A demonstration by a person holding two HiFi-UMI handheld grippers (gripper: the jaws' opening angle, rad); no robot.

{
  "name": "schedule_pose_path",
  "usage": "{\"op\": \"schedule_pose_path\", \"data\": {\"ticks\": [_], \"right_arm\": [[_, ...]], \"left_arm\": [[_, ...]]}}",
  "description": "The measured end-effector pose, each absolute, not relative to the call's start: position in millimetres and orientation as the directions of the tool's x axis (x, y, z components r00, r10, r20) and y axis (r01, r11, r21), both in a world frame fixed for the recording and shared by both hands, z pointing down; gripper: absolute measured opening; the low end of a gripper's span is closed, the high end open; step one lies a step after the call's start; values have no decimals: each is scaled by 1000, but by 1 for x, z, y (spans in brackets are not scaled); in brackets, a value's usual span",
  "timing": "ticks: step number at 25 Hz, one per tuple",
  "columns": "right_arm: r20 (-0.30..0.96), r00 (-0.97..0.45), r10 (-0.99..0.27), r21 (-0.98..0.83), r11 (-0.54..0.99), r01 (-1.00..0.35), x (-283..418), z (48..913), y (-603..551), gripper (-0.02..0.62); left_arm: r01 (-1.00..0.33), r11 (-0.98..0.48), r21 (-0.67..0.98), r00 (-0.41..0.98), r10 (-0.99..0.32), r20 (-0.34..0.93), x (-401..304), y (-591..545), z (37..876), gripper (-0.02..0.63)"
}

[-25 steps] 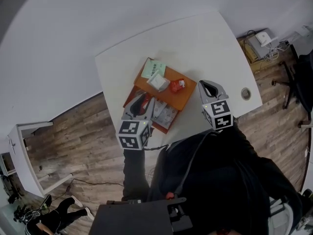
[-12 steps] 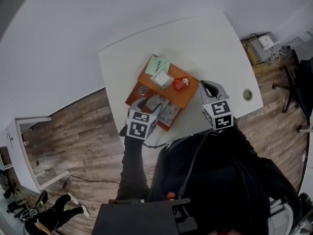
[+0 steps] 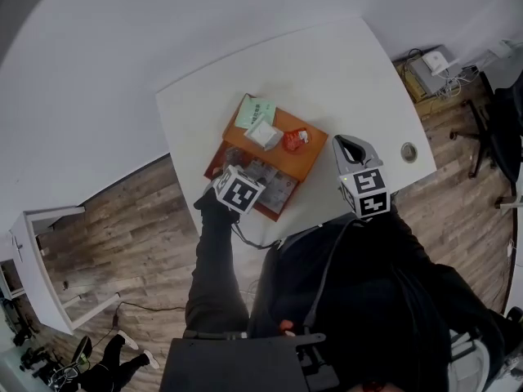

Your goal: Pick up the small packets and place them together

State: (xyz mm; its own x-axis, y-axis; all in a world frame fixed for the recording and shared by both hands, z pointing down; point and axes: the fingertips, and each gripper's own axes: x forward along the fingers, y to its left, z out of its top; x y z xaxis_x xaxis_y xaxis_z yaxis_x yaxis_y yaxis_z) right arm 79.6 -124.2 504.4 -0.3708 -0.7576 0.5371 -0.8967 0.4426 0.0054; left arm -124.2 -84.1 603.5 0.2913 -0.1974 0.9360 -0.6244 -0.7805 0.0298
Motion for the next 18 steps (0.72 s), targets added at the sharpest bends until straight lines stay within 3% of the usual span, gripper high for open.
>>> {"op": "schedule_pose_path", "data": {"ticks": [8,12,18], "right_arm": [[540,-353,-764,8,424,-906,86,507,-123,-3],[542,-353,-762,10,426,-905,86,507,-123,-3],[541,-358,-761,13,433,-901,83,506,-125,-3]], "left_arm": [[-570,-821,17,182,-106,978,-126,-76,620,250],[-535,-845,-30,168,-141,975,-130,-78,617,121],[-512,-857,-50,187,-168,968,-130,-80,611,55]]}}
